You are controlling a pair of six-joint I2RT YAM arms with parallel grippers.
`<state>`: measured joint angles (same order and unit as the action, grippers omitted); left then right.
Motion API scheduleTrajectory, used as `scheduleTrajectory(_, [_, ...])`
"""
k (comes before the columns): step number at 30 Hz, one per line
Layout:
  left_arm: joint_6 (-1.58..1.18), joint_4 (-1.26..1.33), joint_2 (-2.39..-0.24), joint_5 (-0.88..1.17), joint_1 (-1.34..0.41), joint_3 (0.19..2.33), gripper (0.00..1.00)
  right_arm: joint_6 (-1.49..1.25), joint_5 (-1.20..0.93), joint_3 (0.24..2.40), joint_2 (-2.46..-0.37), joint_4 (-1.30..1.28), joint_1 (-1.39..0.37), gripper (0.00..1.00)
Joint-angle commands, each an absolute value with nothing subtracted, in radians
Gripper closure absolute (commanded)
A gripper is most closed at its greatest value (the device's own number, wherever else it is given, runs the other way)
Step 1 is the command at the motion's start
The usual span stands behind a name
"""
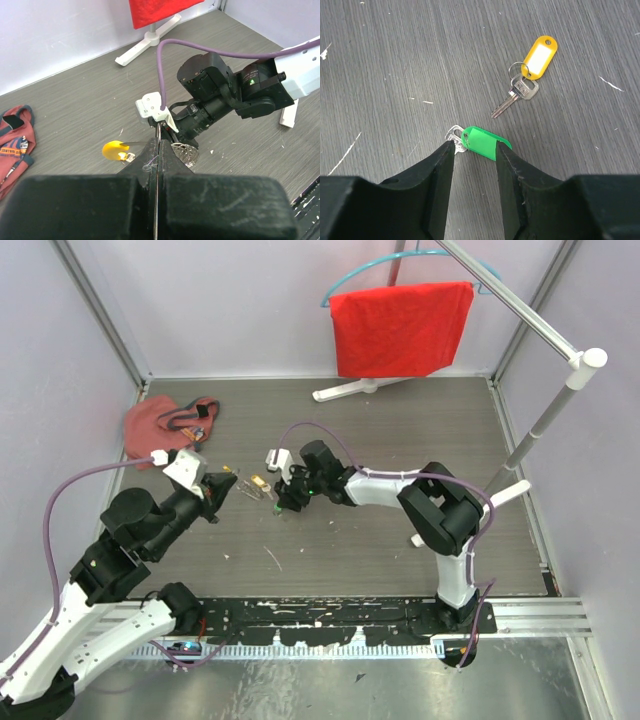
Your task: Put the keys on the keyring
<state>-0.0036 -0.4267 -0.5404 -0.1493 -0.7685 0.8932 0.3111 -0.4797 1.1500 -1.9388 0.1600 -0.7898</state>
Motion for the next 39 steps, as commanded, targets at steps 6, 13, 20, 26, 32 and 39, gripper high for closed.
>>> scheduleTrajectory(6, [0.014,-0.413,-0.548,-0.157,-0.770,0.878,1.00,0.333,-0.534,1.223,-1.977,0.161,-0.792,0.62])
scheduleTrajectory(13, [0.023,-0.412,-0.561,-0.148,-0.769,0.880,1.00,0.336,-0.539,1.232,-2.000,0.147,-0.803,0.64])
scheduleTrajectory(20, [0.026,-0.407,-0.568,-0.144,-0.770,0.877,1.00,0.337,-0.539,1.233,-2.009,0.141,-0.804,0.64])
scheduleTrajectory(26, [0.028,-0.407,-0.569,-0.136,-0.770,0.873,1.00,0.339,-0.535,1.249,-2.024,0.131,-0.805,0.68])
scheduleTrajectory(32, [0.034,-0.413,-0.572,-0.134,-0.770,0.872,1.00,0.338,-0.536,1.256,-2.032,0.126,-0.807,0.70])
scheduleTrajectory(39, [0.035,-0.410,-0.577,-0.126,-0.769,0.867,1.00,0.345,-0.539,1.259,-2.035,0.111,-0.809,0.71])
